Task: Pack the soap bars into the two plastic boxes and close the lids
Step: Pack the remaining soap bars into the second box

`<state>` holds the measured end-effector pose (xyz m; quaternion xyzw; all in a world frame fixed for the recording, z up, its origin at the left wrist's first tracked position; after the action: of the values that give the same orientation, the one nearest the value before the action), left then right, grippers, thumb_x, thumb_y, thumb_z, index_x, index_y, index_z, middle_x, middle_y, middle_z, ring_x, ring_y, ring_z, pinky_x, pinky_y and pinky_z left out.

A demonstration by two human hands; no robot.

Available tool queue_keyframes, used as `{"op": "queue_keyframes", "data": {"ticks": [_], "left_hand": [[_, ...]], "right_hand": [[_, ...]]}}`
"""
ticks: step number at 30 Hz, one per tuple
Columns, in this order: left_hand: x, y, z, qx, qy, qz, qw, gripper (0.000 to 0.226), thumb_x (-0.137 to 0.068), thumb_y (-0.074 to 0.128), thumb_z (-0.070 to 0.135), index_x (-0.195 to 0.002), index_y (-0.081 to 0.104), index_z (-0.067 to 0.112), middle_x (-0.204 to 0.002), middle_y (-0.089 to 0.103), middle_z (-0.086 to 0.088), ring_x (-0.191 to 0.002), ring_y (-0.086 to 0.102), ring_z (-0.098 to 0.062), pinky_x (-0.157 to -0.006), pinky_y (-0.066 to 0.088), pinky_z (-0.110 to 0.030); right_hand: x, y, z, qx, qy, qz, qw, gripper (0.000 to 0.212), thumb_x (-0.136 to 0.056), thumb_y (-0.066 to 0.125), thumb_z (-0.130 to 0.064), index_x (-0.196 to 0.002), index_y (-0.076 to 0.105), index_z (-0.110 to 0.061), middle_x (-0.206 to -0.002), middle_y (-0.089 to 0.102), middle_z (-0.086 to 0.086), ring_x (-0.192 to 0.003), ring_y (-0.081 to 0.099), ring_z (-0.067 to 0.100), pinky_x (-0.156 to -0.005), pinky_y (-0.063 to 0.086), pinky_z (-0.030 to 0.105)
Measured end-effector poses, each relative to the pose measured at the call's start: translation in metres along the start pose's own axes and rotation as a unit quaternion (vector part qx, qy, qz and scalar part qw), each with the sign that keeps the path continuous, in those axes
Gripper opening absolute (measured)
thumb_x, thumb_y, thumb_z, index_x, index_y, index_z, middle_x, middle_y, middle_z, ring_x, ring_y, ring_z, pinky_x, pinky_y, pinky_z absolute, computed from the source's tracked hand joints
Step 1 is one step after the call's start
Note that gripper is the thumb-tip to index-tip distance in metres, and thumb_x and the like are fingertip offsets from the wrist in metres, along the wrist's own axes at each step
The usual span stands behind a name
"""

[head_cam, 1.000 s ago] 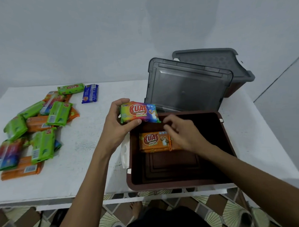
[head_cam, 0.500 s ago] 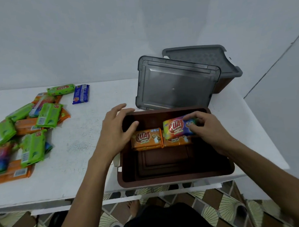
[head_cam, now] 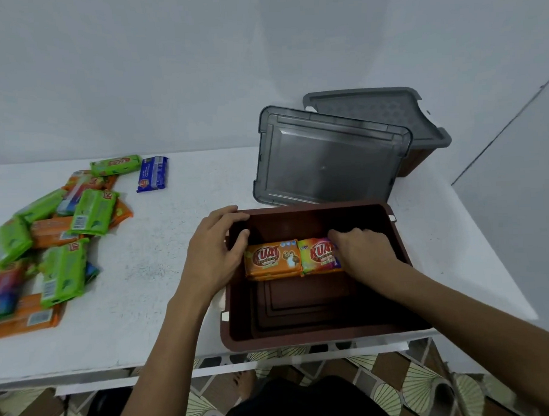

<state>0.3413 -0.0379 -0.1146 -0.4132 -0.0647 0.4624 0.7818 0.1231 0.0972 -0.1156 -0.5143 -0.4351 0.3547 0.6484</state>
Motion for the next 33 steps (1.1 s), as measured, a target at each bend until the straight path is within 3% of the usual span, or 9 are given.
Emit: {"op": "queue_keyframes", "data": {"ticks": [4, 9, 12, 15, 18, 21, 27, 30, 33], "left_hand": [[0.000, -0.009, -0.009, 0.043, 0.007, -0.009, 0.999, 0.030, -0.093, 0.058, 0.030, -0.123, 0.063, 0.024, -0.129, 0.059, 0.008, -0.119, 0.052, -0.006, -0.098, 0.044, -0.024], [-0.005, -0.040, -0.053, 0.016, -0.042, 0.019, 0.999, 0.028, -0.096, 0.057, 0.032, -0.122, 0.062, 0.024, -0.124, 0.061, 0.011, -0.112, 0.055, -0.004, -0.095, 0.044, -0.022], [-0.015, -0.064, -0.097, -0.049, -0.080, 0.038, 0.995, 0.026, -0.095, 0.058, 0.029, -0.120, 0.063, 0.023, -0.123, 0.063, 0.006, -0.112, 0.057, -0.010, -0.093, 0.043, -0.024], [-0.028, -0.090, -0.143, -0.125, -0.118, 0.069, 0.983, 0.026, -0.091, 0.063, 0.023, -0.116, 0.066, 0.018, -0.119, 0.065, -0.003, -0.110, 0.060, -0.023, -0.090, 0.048, -0.036], [-0.040, -0.112, -0.187, -0.196, -0.165, 0.096, 0.962, 0.030, -0.083, 0.068, 0.018, -0.113, 0.066, 0.010, -0.115, 0.064, -0.015, -0.101, 0.060, -0.036, -0.082, 0.048, -0.043], [-0.052, -0.127, -0.219, -0.249, -0.225, 0.101, 0.936, 0.042, -0.083, 0.069, 0.029, -0.121, 0.062, 0.012, -0.124, 0.058, -0.018, -0.111, 0.053, -0.040, -0.091, 0.043, -0.048], [-0.073, -0.127, -0.242, -0.281, -0.250, 0.048, 0.925, 0.062, -0.077, 0.073, 0.049, -0.125, 0.058, 0.013, -0.126, 0.055, -0.019, -0.113, 0.051, -0.040, -0.091, 0.041, -0.048], [-0.077, -0.125, -0.247, -0.290, -0.253, 0.046, 0.922, 0.063, -0.076, 0.074, 0.050, -0.124, 0.058, 0.012, -0.123, 0.056, -0.020, -0.111, 0.052, -0.040, -0.087, 0.044, -0.046], [-0.080, -0.125, -0.247, -0.290, -0.256, 0.044, 0.921, 0.063, -0.078, 0.073, 0.048, -0.127, 0.055, 0.013, -0.124, 0.055, -0.019, -0.111, 0.051, -0.039, -0.086, 0.044, -0.044]], "right_hand": [[-0.012, -0.037, -0.021, -0.019, -0.022, 0.054, 0.998, 0.025, -0.097, 0.044, -0.042, -0.105, 0.056, -0.022, -0.095, 0.066, 0.004, -0.083, 0.065, 0.026, -0.060, 0.042, 0.030], [-0.051, -0.098, -0.086, -0.188, -0.140, 0.170, 0.957, 0.017, -0.097, 0.049, -0.036, -0.092, 0.056, -0.020, -0.069, 0.061, -0.004, -0.058, 0.055, 0.013, -0.048, 0.032, 0.020], [-0.099, -0.109, -0.137, -0.250, -0.204, 0.175, 0.930, 0.023, -0.097, 0.050, -0.032, -0.114, 0.056, -0.018, -0.086, 0.066, 0.003, -0.066, 0.059, 0.015, -0.062, 0.050, 0.028], [-0.155, -0.102, -0.192, -0.244, -0.222, 0.132, 0.935, 0.035, -0.098, 0.045, -0.030, -0.132, 0.047, -0.021, -0.108, 0.058, 0.008, -0.083, 0.059, 0.024, -0.077, 0.050, 0.036], [-0.206, -0.086, -0.246, -0.188, -0.249, 0.078, 0.947, 0.045, -0.098, 0.045, -0.028, -0.142, 0.039, -0.022, -0.125, 0.049, 0.013, -0.095, 0.057, 0.030, -0.077, 0.047, 0.035], [-0.248, -0.065, -0.287, -0.154, -0.253, 0.015, 0.955, 0.051, -0.098, 0.045, -0.028, -0.147, 0.033, -0.027, -0.144, 0.033, 0.017, -0.114, 0.048, 0.038, -0.087, 0.045, 0.040], [-0.294, -0.040, -0.331, -0.079, -0.204, -0.076, 0.973, 0.047, -0.101, 0.029, -0.050, -0.148, 0.026, -0.043, -0.159, -0.006, 0.021, -0.141, 0.013, 0.048, -0.108, 0.032, 0.053], [-0.302, -0.040, -0.337, -0.055, -0.203, -0.062, 0.976, 0.042, -0.102, 0.030, -0.045, -0.138, 0.043, -0.028, -0.155, 0.008, 0.030, -0.136, 0.019, 0.049, -0.105, 0.031, 0.048], [-0.302, -0.036, -0.331, -0.107, -0.195, -0.043, 0.974, 0.030, -0.100, 0.036, -0.045, -0.117, 0.050, -0.023, -0.147, 0.022, 0.025, -0.116, 0.035, 0.046, -0.093, 0.039, 0.046]]}}
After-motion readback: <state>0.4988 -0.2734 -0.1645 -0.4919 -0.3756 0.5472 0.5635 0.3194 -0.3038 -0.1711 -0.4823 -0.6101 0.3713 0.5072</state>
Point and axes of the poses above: each hand's wrist, its own x-axis away from the middle knuckle, its own y-axis out of the palm, z = x × y, the point moved 2 cm from there along -x, towards the middle knuckle
